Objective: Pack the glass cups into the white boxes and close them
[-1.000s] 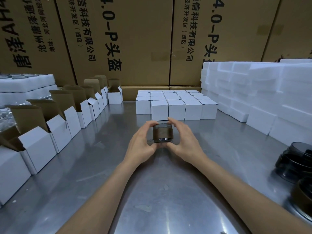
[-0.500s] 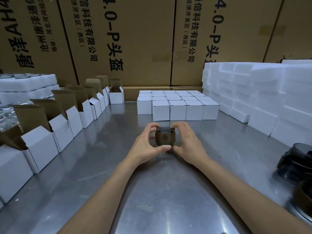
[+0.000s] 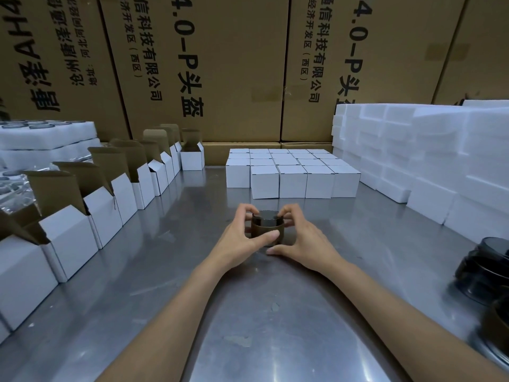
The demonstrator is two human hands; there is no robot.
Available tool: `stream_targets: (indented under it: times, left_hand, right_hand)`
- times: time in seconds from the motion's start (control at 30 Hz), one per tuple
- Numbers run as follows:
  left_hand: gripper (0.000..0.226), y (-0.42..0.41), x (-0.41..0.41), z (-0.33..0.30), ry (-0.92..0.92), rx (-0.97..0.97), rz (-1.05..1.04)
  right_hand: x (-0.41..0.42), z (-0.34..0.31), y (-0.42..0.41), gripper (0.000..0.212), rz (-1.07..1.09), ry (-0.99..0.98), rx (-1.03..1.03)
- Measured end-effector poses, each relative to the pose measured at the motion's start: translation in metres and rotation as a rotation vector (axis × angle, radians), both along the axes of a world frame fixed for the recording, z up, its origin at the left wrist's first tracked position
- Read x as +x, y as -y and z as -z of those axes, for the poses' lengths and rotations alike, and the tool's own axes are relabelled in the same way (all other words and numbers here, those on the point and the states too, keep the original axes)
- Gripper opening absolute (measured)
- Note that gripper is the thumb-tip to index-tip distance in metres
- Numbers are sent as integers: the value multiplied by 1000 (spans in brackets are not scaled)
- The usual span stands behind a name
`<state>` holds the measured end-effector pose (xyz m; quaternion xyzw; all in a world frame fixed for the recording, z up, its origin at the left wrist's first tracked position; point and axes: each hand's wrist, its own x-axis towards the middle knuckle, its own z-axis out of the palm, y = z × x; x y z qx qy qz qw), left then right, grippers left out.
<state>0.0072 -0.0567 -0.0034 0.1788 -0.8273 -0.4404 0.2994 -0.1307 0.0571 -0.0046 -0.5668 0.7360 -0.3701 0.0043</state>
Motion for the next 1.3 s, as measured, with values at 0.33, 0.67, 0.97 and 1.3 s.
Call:
stream_targets:
  times: [0.33, 0.67, 0.97, 1.3]
  left_hand:
    - [34, 3, -2, -1, -74, 135, -4]
    - [44, 6, -4, -1, -137, 132, -50]
    - [8, 68, -20, -11, 68, 101, -200]
    - [50, 242, -71, -36, 637, -269, -492]
  right_hand:
    - [1, 0, 2, 47, 8, 85, -14]
    - [-1, -1, 2, 28, -2, 270, -132]
    - [-26, -12, 33, 36, -65, 571, -63]
    - [-53, -7, 109, 46, -200, 623, 16]
